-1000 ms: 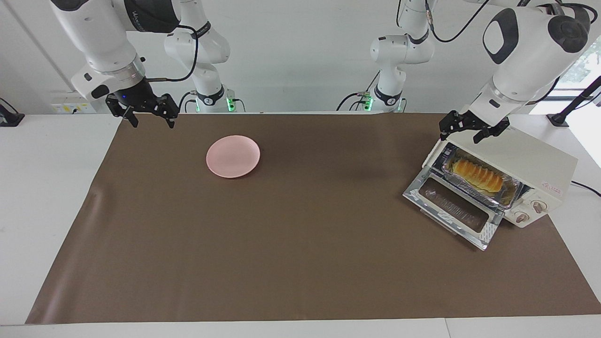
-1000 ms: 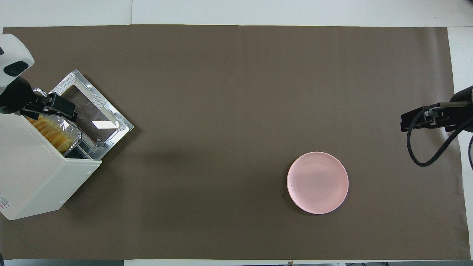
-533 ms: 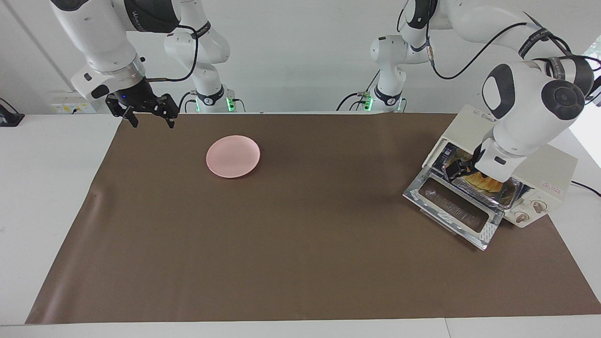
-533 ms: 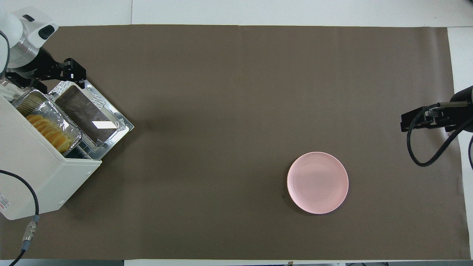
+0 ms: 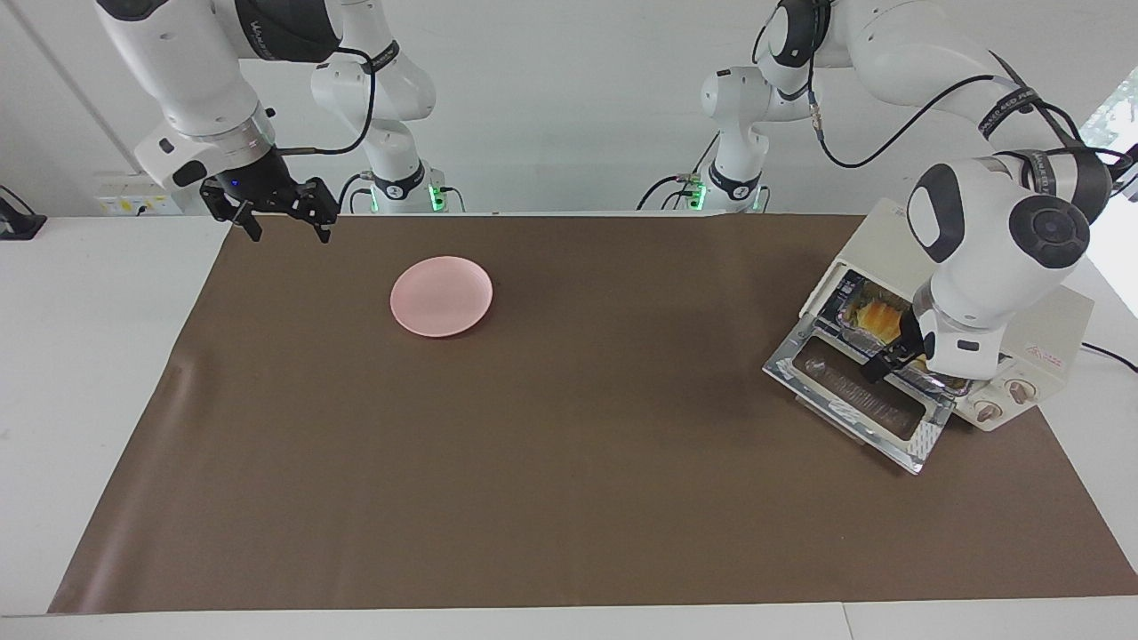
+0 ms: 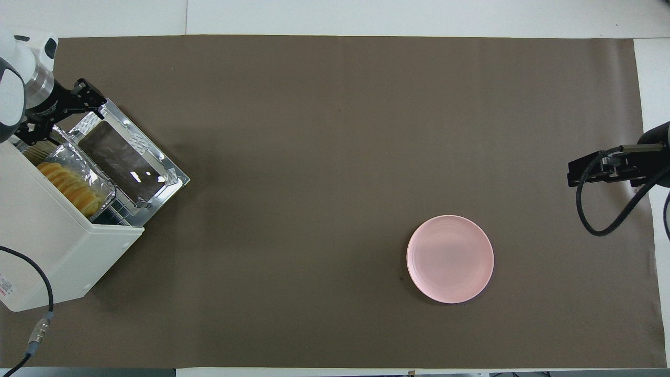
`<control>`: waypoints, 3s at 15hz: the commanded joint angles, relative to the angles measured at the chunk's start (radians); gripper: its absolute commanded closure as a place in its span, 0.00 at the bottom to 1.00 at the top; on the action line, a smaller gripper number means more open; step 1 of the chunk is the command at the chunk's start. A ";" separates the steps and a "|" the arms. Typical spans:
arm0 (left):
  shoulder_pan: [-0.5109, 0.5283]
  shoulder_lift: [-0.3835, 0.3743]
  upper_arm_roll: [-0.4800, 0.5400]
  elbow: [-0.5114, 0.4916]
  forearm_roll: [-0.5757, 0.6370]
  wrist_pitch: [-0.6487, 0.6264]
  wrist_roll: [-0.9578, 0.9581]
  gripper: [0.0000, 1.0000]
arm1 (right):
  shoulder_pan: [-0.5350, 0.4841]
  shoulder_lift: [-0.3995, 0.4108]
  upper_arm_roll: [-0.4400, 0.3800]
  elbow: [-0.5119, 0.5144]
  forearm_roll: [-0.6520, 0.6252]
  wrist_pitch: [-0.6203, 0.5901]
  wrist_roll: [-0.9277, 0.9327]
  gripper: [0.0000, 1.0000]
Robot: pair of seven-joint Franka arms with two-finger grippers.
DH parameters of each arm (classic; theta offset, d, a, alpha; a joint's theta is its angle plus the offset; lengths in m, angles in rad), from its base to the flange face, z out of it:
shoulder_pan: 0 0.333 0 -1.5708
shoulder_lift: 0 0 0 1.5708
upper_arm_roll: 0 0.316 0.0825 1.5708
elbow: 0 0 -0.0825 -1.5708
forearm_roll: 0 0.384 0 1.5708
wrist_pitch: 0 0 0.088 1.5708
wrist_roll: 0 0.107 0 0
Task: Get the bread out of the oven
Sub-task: 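Grasp the foil tray edge inside the oven with the left gripper, then pull the foil tray out and set it beside the pink plate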
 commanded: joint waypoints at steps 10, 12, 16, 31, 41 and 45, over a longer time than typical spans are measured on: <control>-0.015 -0.131 0.001 -0.318 0.091 0.217 -0.114 0.00 | -0.014 -0.018 0.007 -0.018 0.015 -0.008 -0.015 0.00; -0.016 -0.121 0.001 -0.328 0.123 0.238 -0.164 0.00 | -0.014 -0.018 0.007 -0.018 0.015 -0.008 -0.015 0.00; -0.021 -0.114 0.001 -0.330 0.148 0.249 -0.210 0.33 | -0.014 -0.018 0.007 -0.018 0.015 -0.008 -0.015 0.00; -0.086 -0.002 -0.006 -0.059 0.167 0.174 -0.180 1.00 | -0.014 -0.018 0.007 -0.018 0.015 -0.008 -0.015 0.00; -0.450 0.037 -0.011 0.070 -0.134 0.057 -0.074 1.00 | -0.014 -0.018 0.007 -0.018 0.015 -0.008 -0.015 0.00; -0.626 0.069 -0.013 0.072 -0.183 0.054 -0.068 1.00 | -0.014 -0.018 0.007 -0.018 0.015 -0.008 -0.015 0.00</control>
